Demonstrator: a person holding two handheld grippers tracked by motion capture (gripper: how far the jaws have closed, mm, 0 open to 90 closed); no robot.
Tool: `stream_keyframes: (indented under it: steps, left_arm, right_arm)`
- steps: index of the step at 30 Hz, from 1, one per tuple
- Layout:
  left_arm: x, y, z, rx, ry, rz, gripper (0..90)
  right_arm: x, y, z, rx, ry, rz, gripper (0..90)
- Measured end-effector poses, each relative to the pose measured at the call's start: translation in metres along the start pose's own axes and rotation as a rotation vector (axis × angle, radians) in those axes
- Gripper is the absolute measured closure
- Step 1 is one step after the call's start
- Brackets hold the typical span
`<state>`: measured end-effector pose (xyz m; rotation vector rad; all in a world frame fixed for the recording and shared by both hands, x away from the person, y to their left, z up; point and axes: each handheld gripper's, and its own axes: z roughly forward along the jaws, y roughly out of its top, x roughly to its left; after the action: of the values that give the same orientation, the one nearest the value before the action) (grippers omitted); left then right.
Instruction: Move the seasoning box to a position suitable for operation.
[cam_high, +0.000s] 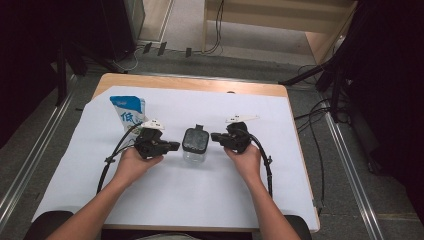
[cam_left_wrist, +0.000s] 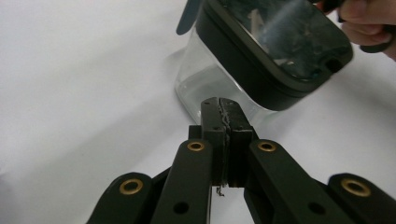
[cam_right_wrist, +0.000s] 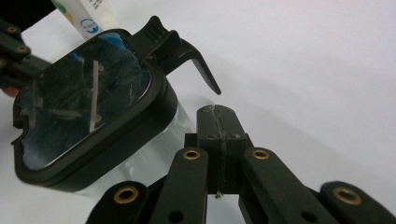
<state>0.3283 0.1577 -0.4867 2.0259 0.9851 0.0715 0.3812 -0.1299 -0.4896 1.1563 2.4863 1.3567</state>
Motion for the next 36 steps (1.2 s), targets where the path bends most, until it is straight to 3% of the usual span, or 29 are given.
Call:
stream_keyframes:
  steps: [6,8,12,16,24,29,36]
  left_arm:
    - [-0.01,-0.004,0.0,-0.003,-0.017,0.004,90.0]
    - [-0.013,-0.006,0.0,-0.007,-0.002,0.008,90.0]
    - [-0.012,-0.008,0.001,-0.007,-0.023,-0.018,90.0]
    - [-0.019,-0.009,0.003,0.003,-0.017,0.007,90.0]
    - [-0.023,-0.011,0.008,0.018,-0.042,0.011,90.0]
    - [-0.022,-0.012,0.009,0.022,-0.042,0.019,90.0]
    - [-0.015,-0.012,0.008,0.033,-0.01,0.018,90.0]
  right_arm:
    - [0.002,0.004,0.009,0.006,0.004,-0.021,90.0]
    - [0.003,0.005,0.011,0.008,0.005,-0.019,90.0]
    - [0.003,0.006,0.013,0.003,0.003,-0.033,90.0]
    - [0.003,0.005,0.015,0.002,-0.002,-0.031,90.0]
    - [0.003,0.005,0.016,0.0,-0.004,-0.036,90.0]
    - [0.004,0.005,0.015,0.005,-0.008,-0.039,90.0]
    - [0.005,0.004,0.014,0.014,-0.001,-0.044,90.0]
